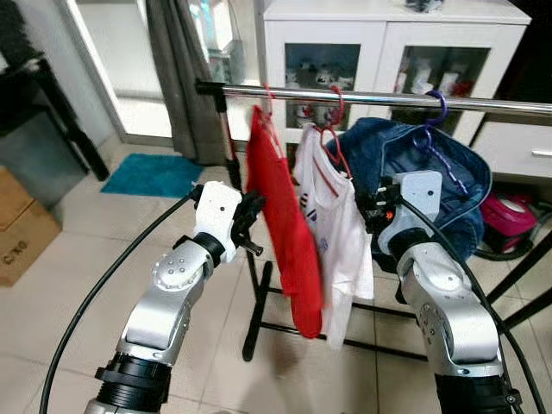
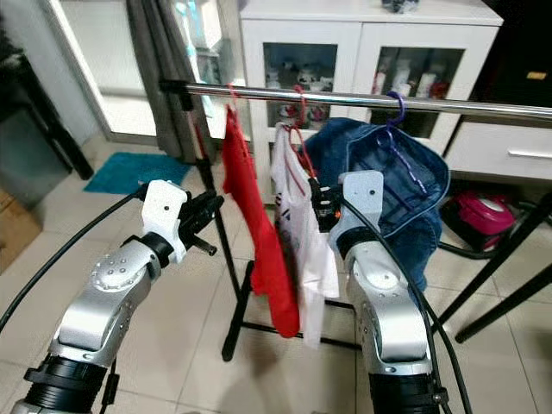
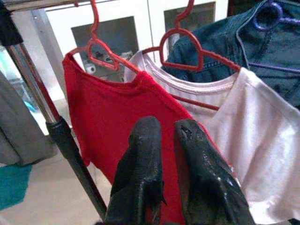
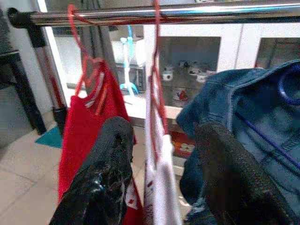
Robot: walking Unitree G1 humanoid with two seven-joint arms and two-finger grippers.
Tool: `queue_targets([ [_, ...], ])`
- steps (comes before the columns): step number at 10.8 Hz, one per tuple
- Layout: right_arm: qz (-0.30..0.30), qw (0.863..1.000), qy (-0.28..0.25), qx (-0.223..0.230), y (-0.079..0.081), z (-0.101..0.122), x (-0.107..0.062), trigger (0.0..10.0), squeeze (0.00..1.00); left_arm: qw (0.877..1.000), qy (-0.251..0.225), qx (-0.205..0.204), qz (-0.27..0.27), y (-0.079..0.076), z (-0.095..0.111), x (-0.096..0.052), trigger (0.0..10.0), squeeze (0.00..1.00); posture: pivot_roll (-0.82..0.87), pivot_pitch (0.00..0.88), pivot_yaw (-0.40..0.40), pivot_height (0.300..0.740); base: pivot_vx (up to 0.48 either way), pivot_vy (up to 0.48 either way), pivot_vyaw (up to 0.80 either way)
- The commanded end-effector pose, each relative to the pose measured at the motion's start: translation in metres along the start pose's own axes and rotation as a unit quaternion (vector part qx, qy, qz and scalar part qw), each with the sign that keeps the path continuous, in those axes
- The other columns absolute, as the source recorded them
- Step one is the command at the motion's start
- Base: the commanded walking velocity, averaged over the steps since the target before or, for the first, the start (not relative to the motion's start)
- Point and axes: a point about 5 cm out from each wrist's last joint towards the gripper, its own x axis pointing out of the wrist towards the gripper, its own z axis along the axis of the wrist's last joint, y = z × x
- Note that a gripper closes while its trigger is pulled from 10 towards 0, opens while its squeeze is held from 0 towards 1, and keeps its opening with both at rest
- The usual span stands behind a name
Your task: Hang hanger
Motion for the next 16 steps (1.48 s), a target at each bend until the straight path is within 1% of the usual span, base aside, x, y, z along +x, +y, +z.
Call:
queue_targets([
  [1, 0.007, 1.0, -0.001, 0.008, 0.003, 0.002, -0.001, 10.0, 0.0, 1.0, -0.007, -0.002, 0.0, 0.005, 0.004, -0.001, 10.0, 0.0, -0.1, 0.0, 0.057, 0.74, 0.0, 0.0, 0.0],
  [2, 0.006, 1.0, 0.009, 0.005, 0.003, 0.0, -0.001, 10.0, 0.0, 1.0, -0.011, -0.005, 0.004, 0.007, 0.005, -0.001, 10.0, 0.0, -0.1, 0.0, 0.056, 0.74, 0.0, 0.0, -0.58],
  [3, 0.006, 1.0, 0.01, 0.003, 0.003, 0.0, -0.001, 10.0, 0.0, 1.0, -0.011, -0.006, 0.003, 0.007, 0.005, -0.002, 10.0, 0.0, -0.1, 0.0, 0.055, 0.74, 0.0, 0.0, 0.0],
  [5, 0.007, 1.0, 0.005, -0.003, 0.003, 0.001, -0.001, 10.0, 0.0, 1.0, -0.01, -0.01, -0.005, 0.006, 0.004, -0.003, 10.0, 0.0, -0.1, 0.0, 0.053, 0.74, 0.253, 0.0, 0.0],
  [8, 0.013, 1.0, -0.002, 0.003, 0.005, 0.003, -0.001, 10.0, 0.0, 1.0, -0.011, -0.013, -0.011, 0.005, 0.004, -0.003, 10.0, 0.0, -0.09, 0.0, 0.054, 0.74, 0.286, 0.0, 0.0],
  [9, 0.01, 1.0, 0.005, 0.007, 0.004, 0.002, -0.001, 10.0, 0.0, 1.0, -0.011, -0.014, -0.014, 0.005, 0.004, -0.003, 10.0, 0.0, -0.09, 0.0, 0.054, 0.74, 0.341, 0.0, 0.0],
  [10, 0.006, 1.0, 0.005, 0.014, 0.003, 0.002, 0.0, 10.0, 0.0, 1.0, -0.011, -0.015, -0.016, 0.004, 0.004, -0.003, 10.0, 0.0, -0.09, 0.0, 0.056, 0.74, 0.352, 0.0, -0.8],
  [12, 0.007, 1.0, -0.001, 0.009, 0.003, 0.003, -0.001, 10.0, 0.0, 1.0, -0.011, -0.014, -0.021, 0.003, 0.004, -0.003, 10.0, 0.0, -0.1, 0.0, 0.058, 0.74, 0.351, 0.0, 0.0],
  [13, 0.025, 1.0, 0.004, 0.005, 0.007, 0.002, -0.001, 10.0, 0.0, 1.0, -0.012, -0.013, -0.024, 0.002, 0.005, -0.003, 10.0, 0.0, -0.1, 0.0, 0.058, 0.74, 0.341, 0.0, 0.0],
  [14, 0.074, 0.997, 0.012, -0.029, 0.015, 0.002, -0.003, 10.0, 0.0, 0.999, -0.015, -0.011, -0.028, 0.001, 0.006, -0.003, 10.0, 0.0, -0.09, 0.0, 0.056, 0.74, 0.307, 0.0, 0.0],
  [15, 0.106, 0.992, 0.009, -0.067, 0.02, 0.004, -0.004, 10.0, 0.0, 0.999, -0.025, -0.012, -0.036, -0.002, 0.008, -0.003, 10.0, 0.0, -0.09, 0.0, 0.051, 0.74, 0.0, 0.0, 0.8],
  [16, 0.102, 0.994, 0.001, -0.041, 0.017, 0.009, -0.004, 10.0, 0.0, 0.998, -0.038, -0.022, -0.041, -0.005, 0.01, -0.004, 10.0, 0.0, -0.09, 0.0, 0.049, 0.74, 0.0, 0.0, 0.0],
])
